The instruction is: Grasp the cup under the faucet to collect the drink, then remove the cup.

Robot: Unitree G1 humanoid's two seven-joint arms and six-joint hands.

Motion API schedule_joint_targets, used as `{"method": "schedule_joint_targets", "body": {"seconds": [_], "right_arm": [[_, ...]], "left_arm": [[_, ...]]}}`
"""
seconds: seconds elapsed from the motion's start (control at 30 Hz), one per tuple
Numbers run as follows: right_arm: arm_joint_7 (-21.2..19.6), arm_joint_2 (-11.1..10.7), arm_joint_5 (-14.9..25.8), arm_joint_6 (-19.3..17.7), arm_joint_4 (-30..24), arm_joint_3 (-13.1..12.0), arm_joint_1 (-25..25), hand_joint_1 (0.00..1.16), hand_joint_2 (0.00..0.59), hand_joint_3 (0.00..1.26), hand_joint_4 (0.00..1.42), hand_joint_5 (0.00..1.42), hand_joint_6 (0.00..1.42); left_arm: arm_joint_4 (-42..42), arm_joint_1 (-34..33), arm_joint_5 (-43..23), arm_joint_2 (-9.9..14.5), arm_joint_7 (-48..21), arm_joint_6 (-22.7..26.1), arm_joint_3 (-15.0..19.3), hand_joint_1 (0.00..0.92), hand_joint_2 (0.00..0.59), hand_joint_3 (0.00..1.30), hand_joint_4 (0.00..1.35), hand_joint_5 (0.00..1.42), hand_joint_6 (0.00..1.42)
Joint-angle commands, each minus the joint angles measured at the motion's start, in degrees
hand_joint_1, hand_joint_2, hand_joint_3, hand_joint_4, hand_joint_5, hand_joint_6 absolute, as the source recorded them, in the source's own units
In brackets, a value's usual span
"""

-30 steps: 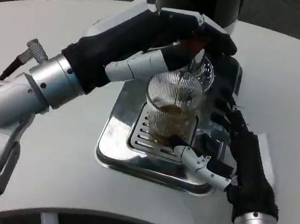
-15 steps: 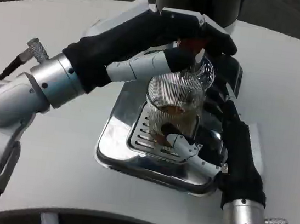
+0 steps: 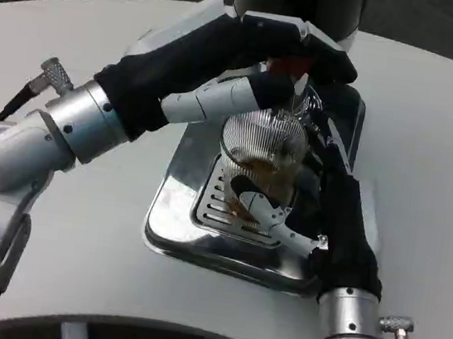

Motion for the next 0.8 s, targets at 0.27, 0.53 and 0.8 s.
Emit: {"method": "schedule_joint_targets", "body": {"seconds": [0.27,0.53,0.8], "right_arm": [[-1.09,0.59,0.28,-2.33,3.91,0.22,-1.86,0.83,0.171,0.07,0.14,0.21,0.27],[-1.51,0.92,-0.2,-2.68,5.59,0.91,-3.26,0.85,0.169,0.06,0.15,0.21,0.26],[-2.51,1.17,-0.68,-2.82,7.47,1.92,-4.0,0.85,0.167,0.07,0.22,0.28,0.28]], "left_arm": [[1.34,1.1,2.05,0.53,-0.77,0.63,-1.41,0.0,0.048,0.49,0.37,0.35,0.21],[1.68,0.99,2.34,0.56,-0.42,0.65,-1.44,0.0,0.048,0.49,0.37,0.35,0.21],[1.47,1.49,2.31,0.76,0.44,1.08,-1.3,0.0,0.048,0.49,0.37,0.35,0.21]]}}
